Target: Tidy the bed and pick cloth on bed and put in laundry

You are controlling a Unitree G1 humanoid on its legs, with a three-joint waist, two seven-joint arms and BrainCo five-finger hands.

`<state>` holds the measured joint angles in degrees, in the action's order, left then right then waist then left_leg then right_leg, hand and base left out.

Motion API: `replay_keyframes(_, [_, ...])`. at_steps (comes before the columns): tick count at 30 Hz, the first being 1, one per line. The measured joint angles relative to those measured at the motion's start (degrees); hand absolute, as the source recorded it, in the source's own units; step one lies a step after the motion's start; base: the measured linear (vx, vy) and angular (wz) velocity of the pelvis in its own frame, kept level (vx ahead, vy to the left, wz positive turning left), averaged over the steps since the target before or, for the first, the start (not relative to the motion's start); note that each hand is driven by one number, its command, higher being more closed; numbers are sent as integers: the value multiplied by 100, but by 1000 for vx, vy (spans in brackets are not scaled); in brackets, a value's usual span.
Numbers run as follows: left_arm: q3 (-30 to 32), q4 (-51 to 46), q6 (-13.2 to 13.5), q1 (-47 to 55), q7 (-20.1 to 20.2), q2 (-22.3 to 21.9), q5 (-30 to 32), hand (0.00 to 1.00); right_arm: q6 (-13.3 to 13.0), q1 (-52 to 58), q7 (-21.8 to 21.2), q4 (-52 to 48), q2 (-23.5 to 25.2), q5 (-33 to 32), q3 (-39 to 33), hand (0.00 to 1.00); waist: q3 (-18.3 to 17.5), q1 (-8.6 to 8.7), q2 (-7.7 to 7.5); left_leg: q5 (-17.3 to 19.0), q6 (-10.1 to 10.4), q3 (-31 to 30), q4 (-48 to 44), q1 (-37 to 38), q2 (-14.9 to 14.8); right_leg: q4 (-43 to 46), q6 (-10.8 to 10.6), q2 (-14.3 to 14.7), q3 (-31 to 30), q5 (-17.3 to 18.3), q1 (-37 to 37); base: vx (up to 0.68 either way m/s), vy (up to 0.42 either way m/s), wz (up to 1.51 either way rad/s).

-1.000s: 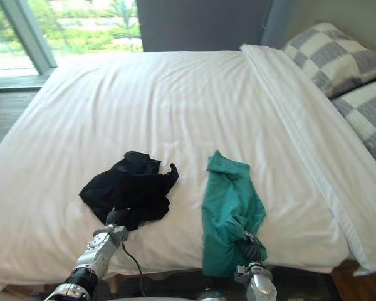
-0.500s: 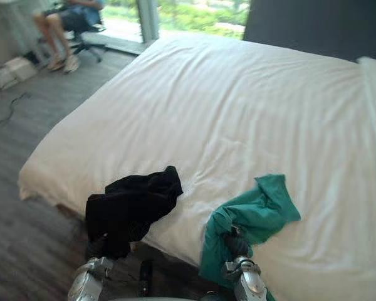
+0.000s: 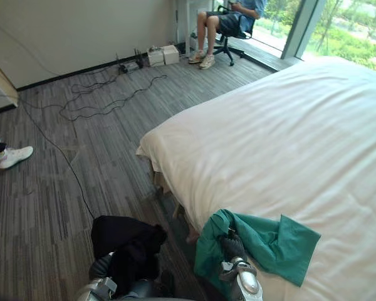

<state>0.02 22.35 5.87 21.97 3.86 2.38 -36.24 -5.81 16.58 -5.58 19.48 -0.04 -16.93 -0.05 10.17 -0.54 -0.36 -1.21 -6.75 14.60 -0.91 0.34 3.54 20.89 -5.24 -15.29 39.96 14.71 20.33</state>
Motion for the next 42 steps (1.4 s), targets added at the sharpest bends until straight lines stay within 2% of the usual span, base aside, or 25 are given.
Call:
replay_keyframes(2, [3, 303, -13, -129, -4, 118, 201, 100, 0, -85, 146, 280, -6, 4, -6, 100, 5, -25, -127, -50, -3, -236, 97, 101, 218, 274, 109, -137, 63, -96, -105, 104, 28, 58])
replay_keyframes(3, [-33, 357, -11, -146, 12, 116, 210, 100, -23, -40, 243, 352, -18, 4, -23, 100, 41, -12, -75, -15, -40, -363, 165, 188, 275, 906, 292, -339, -20, -230, -290, 143, 68, 69])
replay_keyframes(4, [-105, 436, 11, -213, 15, 130, 229, 100, -53, -32, 300, 515, -121, 20, -21, 100, 83, 14, 7, -15, -42, -564, 212, 267, 273, 1654, 617, -501, -177, -299, -584, 153, 80, 68])
replay_keyframes(5, [-141, 508, 27, -252, 16, 144, 253, 100, -66, -19, 337, 588, -113, 19, -22, 100, 100, 50, 53, -22, -48, -673, 206, 273, 263, 1877, 644, -481, -306, -102, -721, 198, 71, 86])
replay_keyframes(6, [-178, 697, 83, -316, 14, 184, 324, 100, -99, 13, 364, 701, -80, 14, 1, 100, 115, 108, 65, -59, -20, -932, 179, 269, 246, 2061, 636, -327, -618, 251, -1013, 166, 31, 107])
replay_keyframes(7, [-213, 898, 108, -444, 13, 268, 375, 100, -152, 22, 367, 845, -79, -2, 42, 100, 127, 166, 84, -91, -78, -1208, 179, 270, 220, 1935, 447, 7, -1159, 467, -1324, 152, 5, 118])
replay_keyframes(8, [-219, 995, 108, -515, 11, 289, 381, 100, -163, 28, 367, 925, -81, -21, 71, 100, 130, 216, 88, -114, -64, -1380, 176, 278, 210, 1813, 371, 196, -1427, 542, -1450, 94, -50, 134])
replay_keyframes(9, [-220, 1134, 105, -639, -9, 301, 405, 100, -219, 71, 366, 1053, -77, -85, 104, 100, 132, 293, 92, -153, -19, -1697, 194, 335, 194, 1511, 349, 521, -1892, 559, -1617, 111, -89, 109])
replay_keyframes(11, [-229, 1235, 92, -761, -30, 301, 437, 100, -297, 178, 353, 1154, -79, -183, 104, 100, 149, 288, 112, -171, 32, -1990, 290, 484, 172, 976, 333, 813, -2449, 547, -1744, 81, -120, 112])
replay_keyframes(13, [-228, 1275, -8, -769, -90, 321, 441, 100, -399, 185, 335, 1193, -65, -261, 104, 100, 113, 288, -36, -10, 6, -1905, 299, 528, 154, 101, 204, 952, -2972, 388, -1770, 50, -137, 79])
replay_keyframes(14, [-237, 1284, -73, -761, -144, 364, 448, 100, -490, 187, 313, 1178, -41, -286, 100, 100, 77, 275, -199, 84, 25, -1477, 254, 471, 177, -541, 200, 895, -3219, -2, -1750, 109, -184, 54])
replay_keyframes(15, [-239, 1419, -136, -811, -171, 312, 509, 100, -518, 183, 295, 1195, -41, -321, 62, 100, 105, 292, -247, 70, 53, -1340, 261, 521, 169, -589, 305, 837, -3180, -305, -1681, 112, -153, 42])
replay_keyframes(17, [-237, 1410, -151, -813, -167, 258, 665, 100, -535, 225, 266, 1193, -54, -321, 47, 100, 117, 285, -124, 44, 197, -1243, 366, 581, 98, -624, 326, 846, -3082, -291, -1635, 106, -96, 12])
replay_keyframes(18, [-460, 1524, -44, -562, 79, 221, 878, 100, -711, 130, 124, 1418, 158, -439, 16, 100, -129, 299, -57, -146, 393, -1027, 687, 856, 37, -1186, 289, 954, -3060, -364, -1149, 46, -37, 1])
replay_keyframes(25, [-469, 1461, -44, -486, 55, 190, 874, 100, -705, 259, 122, 1384, 166, -440, 28, 100, -112, 315, -64, -123, 428, -945, 684, 1046, 29, -1214, 297, 960, -3113, -380, -958, 0, -4, -5])
replay_keyframes(30, [-906, 699, -12, 40, -259, 113, 861, 100, -586, 822, 52, 731, 187, -486, 108, 100, -86, 305, -79, -33, 539, -855, 682, 1357, 30, -1159, 290, 907, -3034, -330, -646, -26, -26, -7])
replay_keyframes(31, [-1025, 518, 7, 132, -318, 92, 861, 100, -576, 900, 1, 600, 221, -503, 102, 100, -61, 297, -112, 3, 528, -880, 654, 1414, 45, -999, 284, 862, -2950, -268, -643, -38, -14, 6])
replay_keyframes(33, [-1083, 351, 34, 172, -442, 84, 861, 100, -544, 924, -62, 608, 201, -577, -6, 100, 82, 273, -112, 159, 361, -806, 540, 1513, 16, -122, 237, 714, -2705, -194, -902, -67, -6, -2])
replay_keyframes(34, [-1078, 302, 138, 182, -511, 52, 851, 100, -526, 768, -103, 605, 168, -657, -44, 100, 227, 257, -90, 264, 290, -700, 301, 1509, -22, 908, 190, 528, -2523, -242, -1328, -127, 15, -8])
replay_keyframes(35, [-1072, 254, 241, 218, -608, 44, 810, 100, -525, 685, -163, 606, 124, -666, -65, 100, 320, 273, -43, 361, 238, -655, 90, 1470, -30, 1532, 265, 447, -2475, -308, -1615, -105, 20, -6])
replay_keyframes(37, [-1066, 179, 353, 259, -685, 25, 807, 100, -519, 626, -256, 608, 26, -664, -54, 100, 391, 268, -71, 445, 176, -527, -83, 1452, -41, 1806, 295, 350, -2307, -261, -1716, -69, 33, 0])
replay_keyframes(38, [-1040, 131, 425, 271, -712, 31, 791, 100, -518, 600, -348, 609, -20, -656, -20, 100, 419, 254, -116, 532, 174, -491, -245, 1385, -52, 1656, 191, 326, -2218, -165, -1711, -72, 32, -2])
replay_keyframes(40, [-942, 114, 473, 231, -847, 87, 751, 100, -518, 567, -486, 631, -19, -652, 18, 100, 529, 256, -122, 612, 187, -499, -529, 1288, -113, 987, 174, 400, -2167, -66, -1528, -52, -6, 0])
replay_keyframes(41, [-848, 108, 478, 223, -924, 104, 749, 100, -518, 556, -567, 633, -16, -646, 63, 100, 610, 250, -205, 663, 214, -520, -684, 1185, -145, 484, 187, 474, -2197, -57, -1425, -53, -52, 12])
replay_keyframes(42, [-831, 129, 480, 220, -928, 175, 748, 100, -513, 576, -640, 645, 5, -643, 72, 100, 624, 230, -210, 680, 241, -600, -784, 1049, -157, 126, 186, 540, -2188, -116, -1340, -49, -78, 20])
